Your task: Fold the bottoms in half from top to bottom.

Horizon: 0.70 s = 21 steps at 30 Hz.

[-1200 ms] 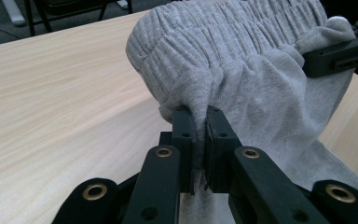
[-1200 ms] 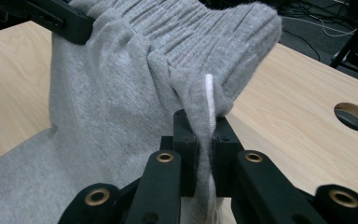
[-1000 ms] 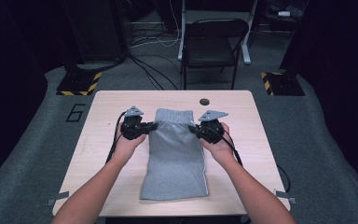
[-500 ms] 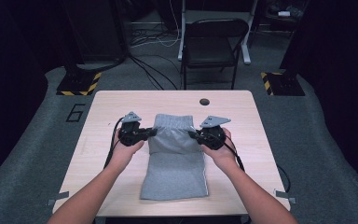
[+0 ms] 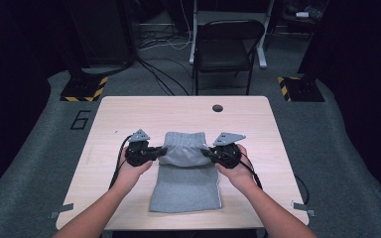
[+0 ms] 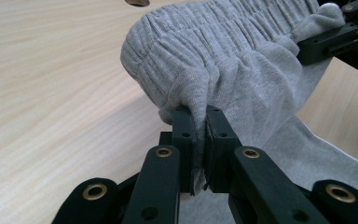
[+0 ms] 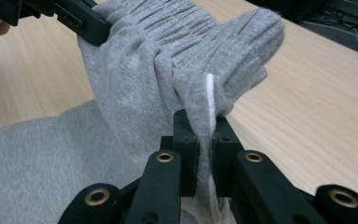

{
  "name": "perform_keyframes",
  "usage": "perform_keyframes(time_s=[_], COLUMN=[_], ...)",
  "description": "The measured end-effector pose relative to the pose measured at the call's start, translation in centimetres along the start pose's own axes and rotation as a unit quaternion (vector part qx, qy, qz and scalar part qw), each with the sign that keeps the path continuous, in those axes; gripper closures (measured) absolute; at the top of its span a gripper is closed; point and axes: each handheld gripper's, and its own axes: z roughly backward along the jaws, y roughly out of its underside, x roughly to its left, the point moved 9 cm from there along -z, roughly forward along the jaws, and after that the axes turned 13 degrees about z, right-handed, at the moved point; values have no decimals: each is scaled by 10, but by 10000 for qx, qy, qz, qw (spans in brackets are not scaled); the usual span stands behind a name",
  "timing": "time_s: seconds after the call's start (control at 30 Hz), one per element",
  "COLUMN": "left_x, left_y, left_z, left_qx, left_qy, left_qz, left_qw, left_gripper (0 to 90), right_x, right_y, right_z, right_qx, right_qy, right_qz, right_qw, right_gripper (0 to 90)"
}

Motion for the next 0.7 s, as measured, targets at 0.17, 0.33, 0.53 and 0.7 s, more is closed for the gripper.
perform_keyframes(time_s=[0.17, 0.33, 0.53, 0.7], left_x=[-2, -4, -2, 0], left_y=[14, 29, 50, 66], left_z=[-4, -5, -10, -17], left_qx=[97, 254, 422, 627], left_qy=[51, 89, 54, -13], left_qz=[29, -37, -17, -34], left_qw=[9999, 9996, 9991, 9980], left_gripper=[846, 846, 845, 843], right_x=[7, 17, 32, 44], right_y=[12, 23, 37, 51], right_z=[0, 0, -2, -7], right_qx=[80, 127, 240, 360], right_qy=[-75, -179, -313, -425], right_qz=[-91, -167, -239, -345], right_qw=[9999, 9996, 9989, 9979], right_gripper=[834, 834, 833, 831])
